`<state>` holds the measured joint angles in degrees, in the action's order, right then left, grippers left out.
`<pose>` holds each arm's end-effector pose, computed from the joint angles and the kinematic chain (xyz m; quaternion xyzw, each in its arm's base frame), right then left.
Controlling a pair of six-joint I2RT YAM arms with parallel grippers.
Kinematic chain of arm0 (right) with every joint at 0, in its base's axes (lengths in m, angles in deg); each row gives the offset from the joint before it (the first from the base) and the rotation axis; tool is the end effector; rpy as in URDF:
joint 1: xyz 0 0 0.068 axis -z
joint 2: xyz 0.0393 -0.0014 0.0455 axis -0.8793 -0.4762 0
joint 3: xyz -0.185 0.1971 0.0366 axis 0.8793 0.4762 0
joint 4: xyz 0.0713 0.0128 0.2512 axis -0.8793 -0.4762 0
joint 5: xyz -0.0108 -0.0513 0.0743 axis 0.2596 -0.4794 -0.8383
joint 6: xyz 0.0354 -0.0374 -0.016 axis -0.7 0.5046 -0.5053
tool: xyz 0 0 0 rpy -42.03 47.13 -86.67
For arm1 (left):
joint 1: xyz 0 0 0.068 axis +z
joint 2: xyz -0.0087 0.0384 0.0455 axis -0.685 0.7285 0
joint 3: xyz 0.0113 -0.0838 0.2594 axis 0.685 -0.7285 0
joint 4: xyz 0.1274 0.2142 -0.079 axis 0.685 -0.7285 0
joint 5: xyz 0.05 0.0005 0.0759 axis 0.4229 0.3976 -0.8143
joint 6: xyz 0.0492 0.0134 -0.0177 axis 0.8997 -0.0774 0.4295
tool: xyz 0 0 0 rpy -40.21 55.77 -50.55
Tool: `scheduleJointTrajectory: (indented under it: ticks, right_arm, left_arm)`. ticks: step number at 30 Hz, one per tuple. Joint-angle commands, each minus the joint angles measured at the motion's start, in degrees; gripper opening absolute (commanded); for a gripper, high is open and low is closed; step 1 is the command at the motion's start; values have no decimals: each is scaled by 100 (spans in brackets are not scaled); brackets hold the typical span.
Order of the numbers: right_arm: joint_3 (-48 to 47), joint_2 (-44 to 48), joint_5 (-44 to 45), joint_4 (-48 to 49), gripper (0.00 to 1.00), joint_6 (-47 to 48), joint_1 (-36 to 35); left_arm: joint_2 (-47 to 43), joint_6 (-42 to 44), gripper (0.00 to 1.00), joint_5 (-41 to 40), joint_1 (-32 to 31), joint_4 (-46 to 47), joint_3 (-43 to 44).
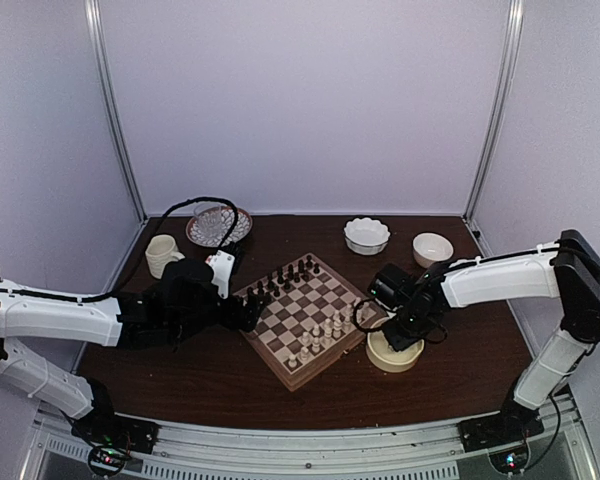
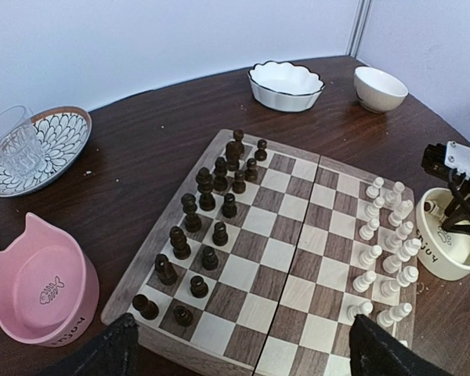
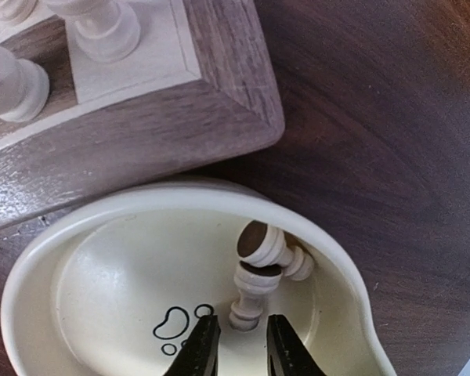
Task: Set up the chess pieces on the board
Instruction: Pick up the chess pile from the storage box, then pick up the pawn from the chess pile.
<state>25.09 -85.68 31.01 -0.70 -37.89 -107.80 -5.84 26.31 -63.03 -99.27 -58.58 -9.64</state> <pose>0.2015 0.2022 0.1597 -0.2196 0.9673 -0.0106 0.1266 0.1637 -0.2202 0.2232 0.1478 0.8304 -0.2092 0.4947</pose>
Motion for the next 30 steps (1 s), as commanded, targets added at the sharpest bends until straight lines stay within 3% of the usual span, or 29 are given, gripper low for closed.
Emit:
scheduleJointTrajectory:
  ticks: [1, 7, 13, 24, 30]
  right_arm:
    - [1, -110, 207, 95, 24, -83, 17]
    - [-85, -234, 125, 131, 18, -40, 18]
    - [71, 420, 151, 242, 6, 95, -7]
    - [1063, 2748, -225, 1166, 9, 397, -52]
    - [1209, 3028, -774, 1382, 10, 487, -54]
  left_arm:
    - [-100, 40, 93, 26, 13, 141, 15]
    - [-171, 9, 93, 130, 15, 138, -3]
    - [-294, 67, 93, 284, 22, 201, -66]
    - [-264, 379, 86, 1061, 14, 453, -90]
    - [-237, 508, 85, 1484, 10, 668, -146]
